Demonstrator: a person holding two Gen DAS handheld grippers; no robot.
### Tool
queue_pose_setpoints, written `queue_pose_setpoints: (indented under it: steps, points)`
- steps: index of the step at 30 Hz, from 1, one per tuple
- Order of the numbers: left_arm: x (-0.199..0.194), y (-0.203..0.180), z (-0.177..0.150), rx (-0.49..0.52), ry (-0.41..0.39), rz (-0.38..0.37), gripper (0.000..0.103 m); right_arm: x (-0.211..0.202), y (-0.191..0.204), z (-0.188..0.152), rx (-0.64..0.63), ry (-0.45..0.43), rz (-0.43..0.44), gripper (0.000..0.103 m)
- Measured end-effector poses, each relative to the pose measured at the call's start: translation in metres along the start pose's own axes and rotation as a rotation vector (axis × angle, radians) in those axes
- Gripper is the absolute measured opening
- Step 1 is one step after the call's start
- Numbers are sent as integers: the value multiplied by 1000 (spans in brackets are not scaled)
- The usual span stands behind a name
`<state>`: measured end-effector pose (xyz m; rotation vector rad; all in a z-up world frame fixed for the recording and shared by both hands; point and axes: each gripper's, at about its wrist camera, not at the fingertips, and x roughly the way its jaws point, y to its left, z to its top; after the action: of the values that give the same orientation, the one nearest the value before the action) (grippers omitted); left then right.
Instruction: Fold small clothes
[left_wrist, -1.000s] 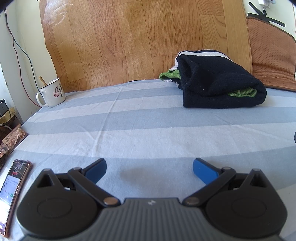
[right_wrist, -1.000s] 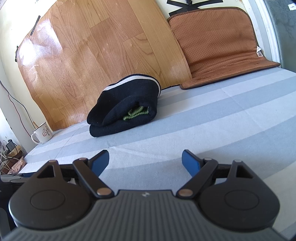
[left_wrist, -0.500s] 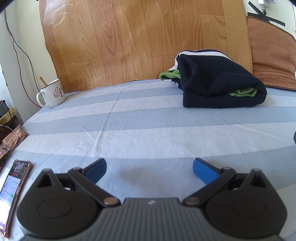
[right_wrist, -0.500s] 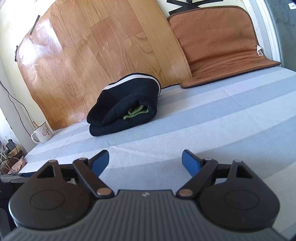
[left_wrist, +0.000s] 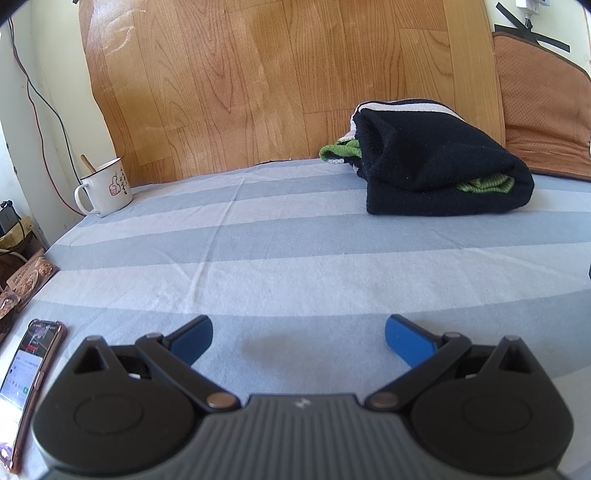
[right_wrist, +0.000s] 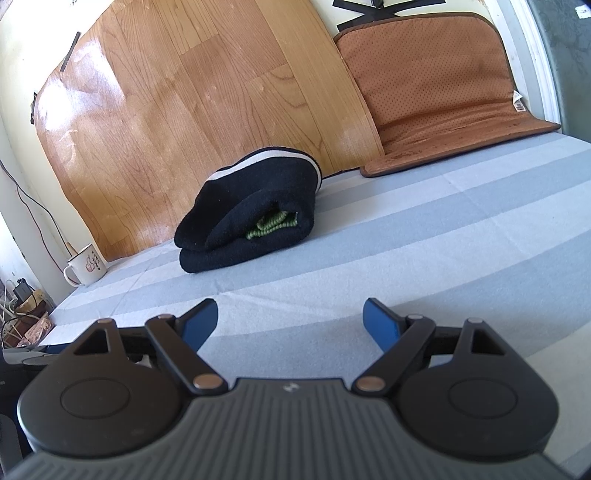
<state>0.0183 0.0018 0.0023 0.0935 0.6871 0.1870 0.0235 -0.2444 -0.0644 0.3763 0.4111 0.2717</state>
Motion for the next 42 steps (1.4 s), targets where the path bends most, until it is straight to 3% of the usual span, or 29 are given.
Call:
queue_pose_setpoints:
  steps: [42]
  points:
    - [-4, -4, 0, 18, -30, 39, 103, 0, -1, 1, 0, -1, 1, 88]
